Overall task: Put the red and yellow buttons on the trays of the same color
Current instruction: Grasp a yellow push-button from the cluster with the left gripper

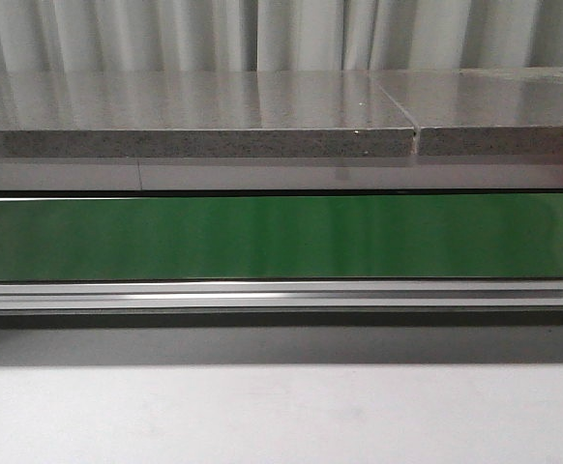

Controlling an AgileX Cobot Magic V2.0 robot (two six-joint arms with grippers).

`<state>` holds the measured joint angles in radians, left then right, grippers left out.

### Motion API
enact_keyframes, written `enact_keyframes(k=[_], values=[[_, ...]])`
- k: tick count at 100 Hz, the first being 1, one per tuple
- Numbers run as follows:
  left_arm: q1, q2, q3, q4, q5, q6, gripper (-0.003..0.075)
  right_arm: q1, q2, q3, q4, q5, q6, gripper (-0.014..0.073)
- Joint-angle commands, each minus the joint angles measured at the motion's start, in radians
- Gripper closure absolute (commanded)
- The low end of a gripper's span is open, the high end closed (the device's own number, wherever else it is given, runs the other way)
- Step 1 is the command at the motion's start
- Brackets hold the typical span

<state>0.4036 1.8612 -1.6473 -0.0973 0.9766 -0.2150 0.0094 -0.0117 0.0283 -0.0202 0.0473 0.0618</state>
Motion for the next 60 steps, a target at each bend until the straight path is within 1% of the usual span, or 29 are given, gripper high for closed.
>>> enact_keyframes(k=[1, 25, 33, 60], values=[[-0.001, -0.022, -0.035, -0.009, -0.077, -0.015, 0.0188, 0.001, -0.01, -0.016, -0.009, -0.077, -0.007, 0.071], [-0.001, 0.055, -0.058, 0.02, -0.132, -0.015, 0.0188, 0.001, -0.01, -0.016, -0.009, -0.077, -0.007, 0.071], [-0.001, 0.072, -0.064, 0.043, -0.149, -0.035, 0.0188, 0.001, -0.01, -0.016, -0.009, -0.077, -0.007, 0.071], [-0.001, 0.14, -0.069, 0.033, -0.202, -0.046, 0.0188, 0.001, -0.01, -0.016, -0.009, -0.077, -0.007, 0.071]])
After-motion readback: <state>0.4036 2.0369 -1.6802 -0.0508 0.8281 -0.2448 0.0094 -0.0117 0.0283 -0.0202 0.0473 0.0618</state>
